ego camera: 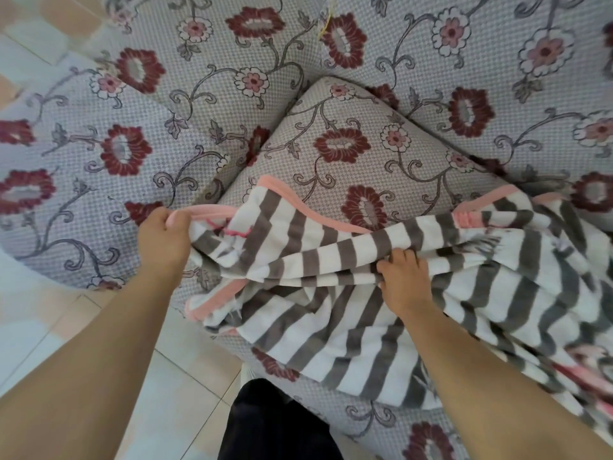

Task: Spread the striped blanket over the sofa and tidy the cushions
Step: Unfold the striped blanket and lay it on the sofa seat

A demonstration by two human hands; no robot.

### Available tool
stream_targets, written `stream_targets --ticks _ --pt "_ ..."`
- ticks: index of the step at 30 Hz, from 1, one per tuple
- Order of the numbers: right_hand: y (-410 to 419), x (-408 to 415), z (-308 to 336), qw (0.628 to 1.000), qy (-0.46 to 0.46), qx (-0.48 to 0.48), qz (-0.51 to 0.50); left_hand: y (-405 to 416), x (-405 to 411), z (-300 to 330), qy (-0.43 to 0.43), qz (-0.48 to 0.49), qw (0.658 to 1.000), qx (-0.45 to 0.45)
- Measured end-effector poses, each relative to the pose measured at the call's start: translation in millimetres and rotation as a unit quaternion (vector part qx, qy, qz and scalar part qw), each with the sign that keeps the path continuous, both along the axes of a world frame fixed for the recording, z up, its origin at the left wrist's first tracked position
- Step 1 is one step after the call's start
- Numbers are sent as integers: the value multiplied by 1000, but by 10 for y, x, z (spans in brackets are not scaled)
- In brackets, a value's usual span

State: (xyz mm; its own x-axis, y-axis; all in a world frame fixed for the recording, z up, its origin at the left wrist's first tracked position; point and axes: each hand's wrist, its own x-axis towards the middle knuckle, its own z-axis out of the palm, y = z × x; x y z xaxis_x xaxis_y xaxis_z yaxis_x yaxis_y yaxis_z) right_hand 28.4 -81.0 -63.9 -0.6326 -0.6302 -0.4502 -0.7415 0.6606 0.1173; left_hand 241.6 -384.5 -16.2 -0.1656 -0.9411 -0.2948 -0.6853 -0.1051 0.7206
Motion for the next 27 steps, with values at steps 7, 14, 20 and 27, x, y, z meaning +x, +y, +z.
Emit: stream_targets --ticks 7,14,20,27 --pt "-67 -337 538 927 -110 -316 -172 -187 -89 277 -71 -55 993 -71" --pt "252 -953 1789 935 34 -323 -140 -431 -566 1206 52 -57 995 -66" --pt "374 -1190 2277 953 12 -277 -120 -423 -957 1889 149 -103 983 -2" --pt "552 -1177 2188 923 -169 -292 -187 -299 -1087 1992 92 -161 983 8"
